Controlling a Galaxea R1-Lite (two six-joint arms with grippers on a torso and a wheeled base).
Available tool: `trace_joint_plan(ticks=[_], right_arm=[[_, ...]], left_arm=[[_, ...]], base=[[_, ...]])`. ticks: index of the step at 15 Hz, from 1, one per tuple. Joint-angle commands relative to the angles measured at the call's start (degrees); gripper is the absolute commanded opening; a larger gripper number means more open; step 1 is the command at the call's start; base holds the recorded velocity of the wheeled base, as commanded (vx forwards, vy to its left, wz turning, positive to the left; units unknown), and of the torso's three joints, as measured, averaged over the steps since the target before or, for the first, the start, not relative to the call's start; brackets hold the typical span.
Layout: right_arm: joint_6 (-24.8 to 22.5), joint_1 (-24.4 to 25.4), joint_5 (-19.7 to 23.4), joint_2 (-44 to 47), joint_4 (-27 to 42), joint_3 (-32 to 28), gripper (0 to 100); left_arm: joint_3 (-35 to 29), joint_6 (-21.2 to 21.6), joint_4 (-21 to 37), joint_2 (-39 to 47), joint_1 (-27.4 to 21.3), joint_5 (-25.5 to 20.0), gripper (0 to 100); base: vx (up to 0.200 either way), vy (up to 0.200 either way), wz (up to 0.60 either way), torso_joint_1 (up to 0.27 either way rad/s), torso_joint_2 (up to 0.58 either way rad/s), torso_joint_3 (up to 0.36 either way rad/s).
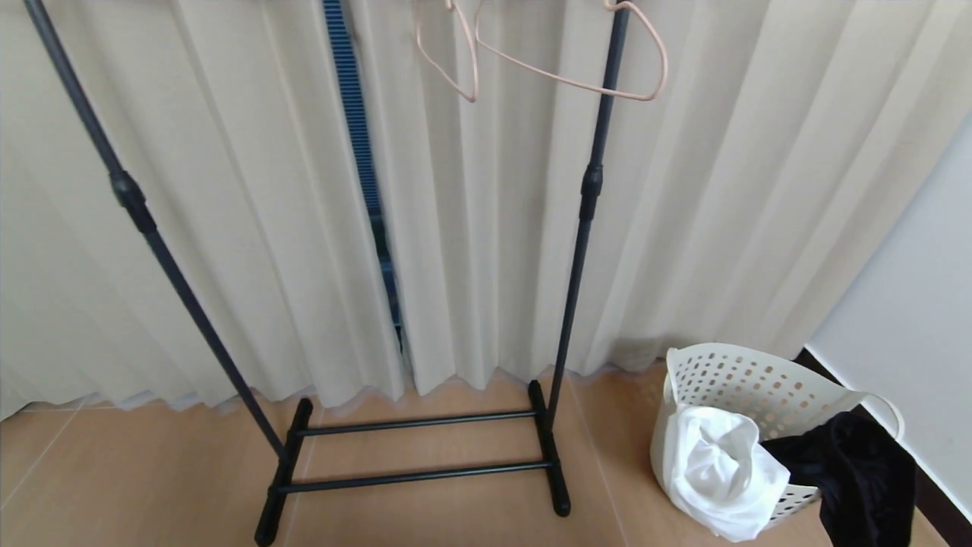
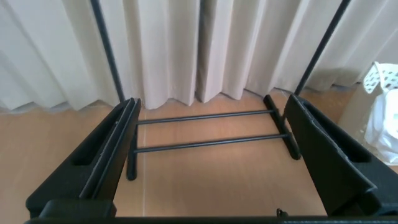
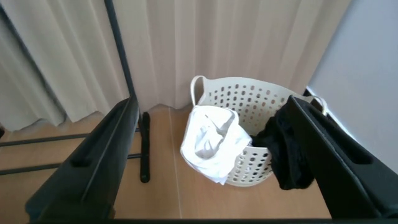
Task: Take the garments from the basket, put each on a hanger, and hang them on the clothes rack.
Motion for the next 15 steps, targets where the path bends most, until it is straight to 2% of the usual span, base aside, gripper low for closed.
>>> trace_joint_plan(ticks=[1,4,6,14,15], right_arm=[[0.04,0.00,-0.01,0.00,-0.02,0.01,100],[0.13,0.00,-0.01,0.00,-0.02,0.01,100],[0.21,0.00,-0.01,0.00,-0.02,0.01,100],[0.21,0.00,-0.01,0.00,-0.02,0.01,100],[0.30,0.00,-0.10,0.00,-0.02,0.01,100]], left_arm=[[0.00,-0.08,0.04,0.05,-0.02,-0.06,100],[-0.09,-0.08,0.04,0.05,-0.02,-0.06,100],[0.00,0.00,0.04,0.05,-0.02,-0.06,100],[0.00,-0.08,0.04,0.05,-0.02,-0.06,100],[-0.09,-0.17,0.04,0.05,-0.02,-0.06,100]], base=[[0.000,0.000,-0.60,-0.002,0.00,0.012],[0.000,0.000,-0.60,-0.001,0.00,0.002],[0.000,0.000,0.00,0.000,0.00,0.000],[0.000,-0.200,0.00,0.001,0.00,0.004],[0.200,0.000,0.00,0.007,0.01,-0.002]])
